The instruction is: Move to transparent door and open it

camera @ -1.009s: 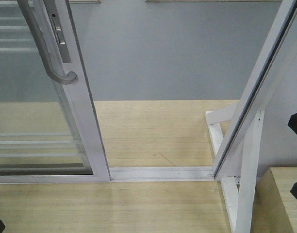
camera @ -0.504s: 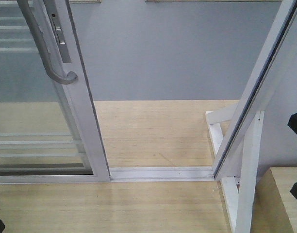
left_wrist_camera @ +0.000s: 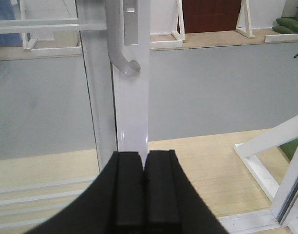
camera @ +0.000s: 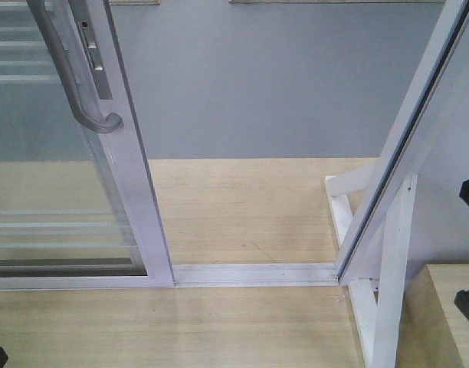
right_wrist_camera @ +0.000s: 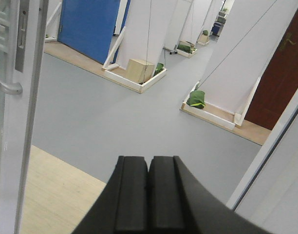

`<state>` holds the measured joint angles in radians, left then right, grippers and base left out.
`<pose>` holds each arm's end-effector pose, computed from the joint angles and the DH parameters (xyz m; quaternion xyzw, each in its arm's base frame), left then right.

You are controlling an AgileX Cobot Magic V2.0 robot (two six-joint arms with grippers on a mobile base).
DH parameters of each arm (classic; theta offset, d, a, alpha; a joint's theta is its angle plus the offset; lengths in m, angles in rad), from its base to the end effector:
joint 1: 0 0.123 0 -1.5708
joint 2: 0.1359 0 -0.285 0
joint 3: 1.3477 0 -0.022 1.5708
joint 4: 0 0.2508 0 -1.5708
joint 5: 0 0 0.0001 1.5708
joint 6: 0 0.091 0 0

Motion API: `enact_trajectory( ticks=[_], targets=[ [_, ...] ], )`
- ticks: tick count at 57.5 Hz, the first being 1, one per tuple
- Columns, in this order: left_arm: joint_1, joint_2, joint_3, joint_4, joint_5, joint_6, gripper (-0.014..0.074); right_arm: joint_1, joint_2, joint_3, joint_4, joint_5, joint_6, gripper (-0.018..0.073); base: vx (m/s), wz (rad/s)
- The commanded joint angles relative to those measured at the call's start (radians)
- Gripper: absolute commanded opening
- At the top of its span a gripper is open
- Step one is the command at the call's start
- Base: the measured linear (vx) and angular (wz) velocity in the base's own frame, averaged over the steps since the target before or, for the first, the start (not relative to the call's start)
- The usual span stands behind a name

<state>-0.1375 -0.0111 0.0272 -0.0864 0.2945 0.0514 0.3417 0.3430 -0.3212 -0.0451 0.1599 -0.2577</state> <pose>0.0537 -0.0097 0.1781 0.0493 0.7796 -0.0624 0.6212 0.0817 0.0284 0.2840 -0.2318 0.7024 0.0106 0.6729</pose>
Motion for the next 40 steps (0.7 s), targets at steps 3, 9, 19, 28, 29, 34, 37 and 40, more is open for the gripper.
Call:
enact_trajectory(
  ticks=[3, 9, 19, 28, 29, 34, 37, 40],
  targets=[
    [0.000, -0.013, 0.030, -0.010, -0.076, -0.009, 0.0000, 0.000, -0.053, 0.137, -0.028, -0.179, -0.008, 0.0002, 0.00, 0.00],
    [0.000, -0.013, 0.030, -0.010, -0.076, -0.009, 0.0000, 0.000, -0.169, 0.316, -0.012, -0.218, -0.007, 0.0002, 0.00, 0.00],
    [0.000, -0.013, 0.030, -0.010, -0.076, -0.009, 0.0000, -0.003, -0.370, 0.365, 0.064, 0.019, -0.005, 0.0002, 0.00, 0.00],
    [0.000, -0.013, 0.030, -0.010, -0.074, -0.009, 0.0000, -0.064, -0.368, 0.365, 0.065, 0.026, -0.004, 0.0002, 0.00, 0.00],
    [0.000, -0.013, 0.030, -0.010, -0.074, -0.009, 0.0000, -0.078, -0.368, 0.365, 0.065, 0.026, -0.004, 0.0002, 0.00, 0.00],
    [0.000, -0.013, 0.030, -0.010, -0.074, -0.009, 0.0000, -0.145, -0.368, 0.365, 0.066, 0.023, -0.004, 0.0002, 0.00, 0.00],
    [0.000, -0.013, 0.030, -0.010, -0.073, -0.009, 0.0000, -0.184, -0.368, 0.365, 0.066, 0.022, -0.004, 0.0002, 0.00, 0.00],
    [0.000, -0.013, 0.030, -0.010, -0.073, -0.009, 0.0000, -0.213, -0.368, 0.365, 0.066, 0.023, -0.004, 0.0002, 0.00, 0.00]
  ],
)
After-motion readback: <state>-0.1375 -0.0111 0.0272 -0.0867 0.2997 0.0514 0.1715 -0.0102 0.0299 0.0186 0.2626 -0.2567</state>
